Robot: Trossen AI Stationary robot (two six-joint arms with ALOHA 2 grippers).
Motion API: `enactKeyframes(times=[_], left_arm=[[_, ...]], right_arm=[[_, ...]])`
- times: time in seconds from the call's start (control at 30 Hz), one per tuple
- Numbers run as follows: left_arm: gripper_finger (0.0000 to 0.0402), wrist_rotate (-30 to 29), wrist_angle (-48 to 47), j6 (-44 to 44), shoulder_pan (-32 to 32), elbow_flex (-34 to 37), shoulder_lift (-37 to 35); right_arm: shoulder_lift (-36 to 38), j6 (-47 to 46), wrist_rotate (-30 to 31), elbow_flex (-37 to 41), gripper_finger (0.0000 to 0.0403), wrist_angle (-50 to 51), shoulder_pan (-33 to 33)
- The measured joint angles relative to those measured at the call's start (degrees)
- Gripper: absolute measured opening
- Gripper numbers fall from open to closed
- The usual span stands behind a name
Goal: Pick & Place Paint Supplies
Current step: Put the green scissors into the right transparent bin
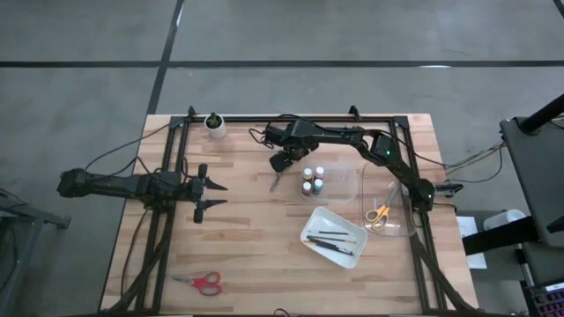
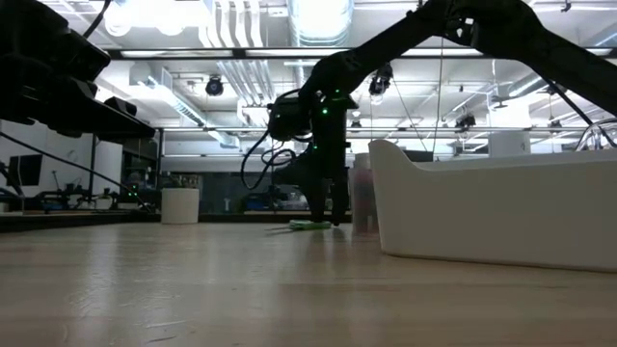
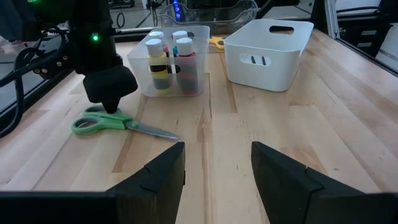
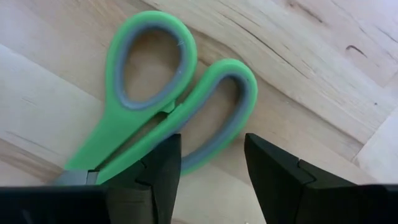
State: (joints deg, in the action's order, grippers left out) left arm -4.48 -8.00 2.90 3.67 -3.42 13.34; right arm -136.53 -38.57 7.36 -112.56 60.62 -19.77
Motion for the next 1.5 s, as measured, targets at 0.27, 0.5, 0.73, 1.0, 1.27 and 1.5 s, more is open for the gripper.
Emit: enactKeyframes(times=[0.27, 0.5, 0.73, 1.0, 1.27, 1.5], left_arm=[[0.0187, 0.0, 0.0, 0.0, 0.0, 0.0, 0.0], [0.0187, 0.0, 0.0, 0.0, 0.0, 0.0, 0.0], [0.0187, 0.0, 0.0, 0.0, 0.0, 0.0, 0.0], [0.0187, 0.0, 0.0, 0.0, 0.0, 0.0, 0.0], [0.0187, 0.0, 0.0, 0.0, 0.0, 0.0, 0.0], [0.0187, 0.0, 0.0, 0.0, 0.0, 0.0, 0.0]], right_arm=[[0.0, 2.8, -0.6, 0.2, 0.0068, -1.9, 0.1], [0.0, 2.7, -0.7, 0.2, 0.0023, -2.5, 0.0], [0.0, 2.6, -0.5, 0.2, 0.0024, -2.6, 0.0], [0.2, 2.9, -0.1, -0.2, 0.0024, -2.9, 0.4], [0.9, 6.9, -1.4, -4.2, 0.0024, -2.5, 0.9], [2.8, 9.3, 0.0, -7.8, 0.0023, -2.5, 2.1]])
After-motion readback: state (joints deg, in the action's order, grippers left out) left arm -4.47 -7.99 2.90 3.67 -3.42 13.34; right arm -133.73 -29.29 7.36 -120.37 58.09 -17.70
